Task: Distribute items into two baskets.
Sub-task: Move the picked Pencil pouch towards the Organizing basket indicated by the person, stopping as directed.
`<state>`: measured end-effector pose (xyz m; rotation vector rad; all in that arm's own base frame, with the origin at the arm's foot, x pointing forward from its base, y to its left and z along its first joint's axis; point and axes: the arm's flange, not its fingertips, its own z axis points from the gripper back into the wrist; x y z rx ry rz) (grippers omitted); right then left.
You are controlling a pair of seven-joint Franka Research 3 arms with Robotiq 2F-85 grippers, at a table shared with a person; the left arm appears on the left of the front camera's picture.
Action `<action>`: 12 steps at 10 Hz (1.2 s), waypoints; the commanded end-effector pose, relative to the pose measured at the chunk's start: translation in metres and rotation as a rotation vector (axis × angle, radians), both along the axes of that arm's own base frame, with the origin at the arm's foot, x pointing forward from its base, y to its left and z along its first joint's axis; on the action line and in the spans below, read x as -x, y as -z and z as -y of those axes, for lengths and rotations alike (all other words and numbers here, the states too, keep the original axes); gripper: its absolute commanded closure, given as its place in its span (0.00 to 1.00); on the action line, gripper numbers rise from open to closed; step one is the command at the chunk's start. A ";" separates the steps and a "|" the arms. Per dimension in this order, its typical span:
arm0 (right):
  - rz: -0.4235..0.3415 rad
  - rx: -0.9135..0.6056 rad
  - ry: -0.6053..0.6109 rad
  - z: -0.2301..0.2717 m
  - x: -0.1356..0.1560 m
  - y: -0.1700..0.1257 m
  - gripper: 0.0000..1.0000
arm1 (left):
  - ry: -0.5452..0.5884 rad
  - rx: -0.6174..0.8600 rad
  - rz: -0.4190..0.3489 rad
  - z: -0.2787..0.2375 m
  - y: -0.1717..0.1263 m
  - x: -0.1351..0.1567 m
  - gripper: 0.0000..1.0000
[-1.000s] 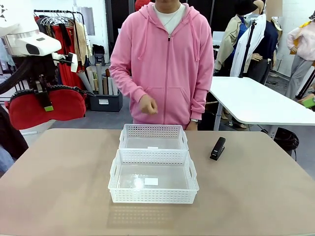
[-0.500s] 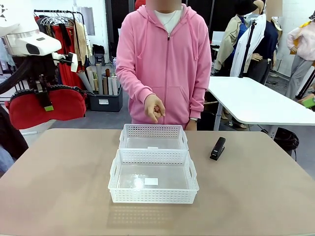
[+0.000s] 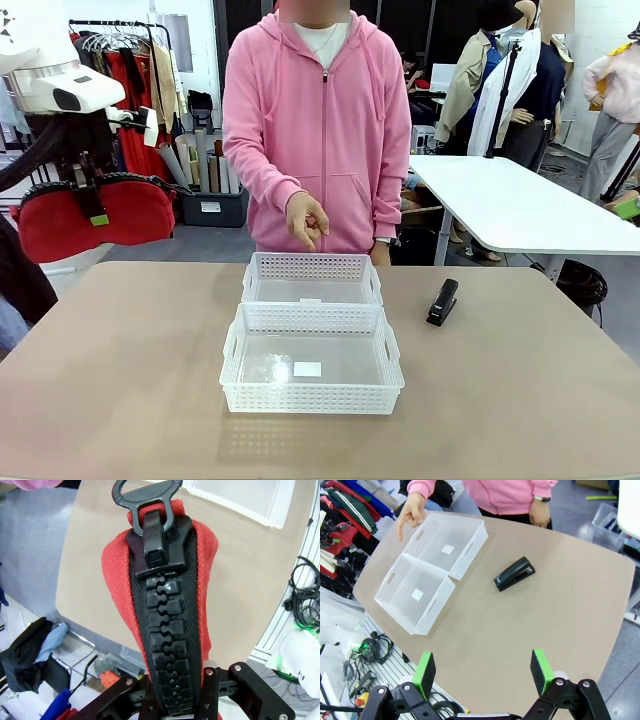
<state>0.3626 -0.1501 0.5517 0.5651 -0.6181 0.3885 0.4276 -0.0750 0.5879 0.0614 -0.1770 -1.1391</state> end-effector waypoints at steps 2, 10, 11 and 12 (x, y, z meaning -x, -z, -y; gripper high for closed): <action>0.013 -0.004 0.000 -0.001 -0.001 -0.001 0.00 | -0.004 0.009 0.003 -0.001 -0.003 -0.001 1.00; 0.013 -0.004 0.000 -0.001 -0.001 -0.001 0.00 | 0.045 0.007 -0.022 -0.007 0.014 0.040 1.00; 0.013 -0.004 0.000 -0.001 -0.001 -0.001 0.00 | 0.070 0.028 -0.021 -0.009 0.021 0.057 1.00; 0.013 -0.004 0.000 -0.001 -0.001 -0.001 0.00 | 0.100 0.053 -0.016 -0.007 0.030 0.073 1.00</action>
